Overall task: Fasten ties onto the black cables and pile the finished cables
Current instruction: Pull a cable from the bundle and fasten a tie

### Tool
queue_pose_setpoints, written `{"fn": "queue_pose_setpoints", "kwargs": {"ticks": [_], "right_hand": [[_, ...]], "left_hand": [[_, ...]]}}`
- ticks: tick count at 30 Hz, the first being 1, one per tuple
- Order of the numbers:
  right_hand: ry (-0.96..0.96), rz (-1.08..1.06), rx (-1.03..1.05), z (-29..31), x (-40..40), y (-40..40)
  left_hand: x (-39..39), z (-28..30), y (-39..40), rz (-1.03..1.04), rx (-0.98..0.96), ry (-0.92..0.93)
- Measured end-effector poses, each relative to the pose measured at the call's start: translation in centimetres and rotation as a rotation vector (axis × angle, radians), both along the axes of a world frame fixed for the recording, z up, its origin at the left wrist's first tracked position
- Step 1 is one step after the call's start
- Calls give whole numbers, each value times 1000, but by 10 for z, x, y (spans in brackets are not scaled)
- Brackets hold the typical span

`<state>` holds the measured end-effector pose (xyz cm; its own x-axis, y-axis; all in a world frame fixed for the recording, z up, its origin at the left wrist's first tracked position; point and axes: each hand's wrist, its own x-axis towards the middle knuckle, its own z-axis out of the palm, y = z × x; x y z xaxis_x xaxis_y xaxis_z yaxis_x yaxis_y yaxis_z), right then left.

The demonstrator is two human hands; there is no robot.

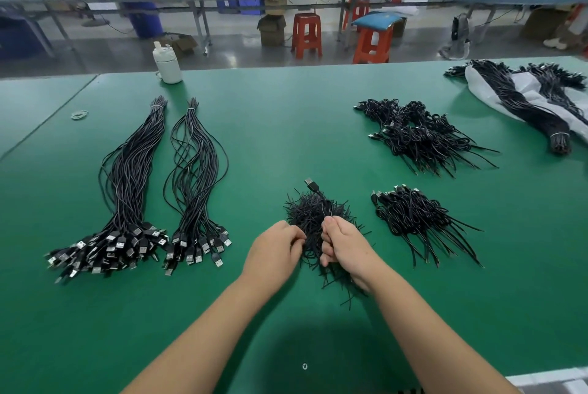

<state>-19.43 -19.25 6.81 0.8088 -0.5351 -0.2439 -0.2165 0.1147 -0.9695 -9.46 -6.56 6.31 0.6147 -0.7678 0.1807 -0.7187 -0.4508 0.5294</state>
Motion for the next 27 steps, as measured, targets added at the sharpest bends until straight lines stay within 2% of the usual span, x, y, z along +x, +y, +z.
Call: {"fn": "queue_pose_setpoints", "kwargs": {"ticks": [3,5,7,11,12,14,17,23,27], "right_hand": [[-27,2,39,6,-2,-3],[-50,-31,63,10,-4,-7],[-43,-25,22,14,-7,-12],[19,192,-209,16,-11,-2],[38,253,-293,16,-10,4],[50,321,-393,13,-8,18],[76,304,-428,9,-4,26],[161,235,-509,6,-2,22],[130,146,-491,5,-1,19]], "left_hand": [[2,-1,4,-50,59,-187],[7,-1,8,-2,71,-184],[14,1,11,123,20,-26],[21,10,9,397,-247,537],[19,14,6,410,-295,638],[10,22,3,341,-328,727],[-1,27,1,203,-305,662],[0,24,3,175,-241,515],[-3,25,4,122,-156,413]]}}
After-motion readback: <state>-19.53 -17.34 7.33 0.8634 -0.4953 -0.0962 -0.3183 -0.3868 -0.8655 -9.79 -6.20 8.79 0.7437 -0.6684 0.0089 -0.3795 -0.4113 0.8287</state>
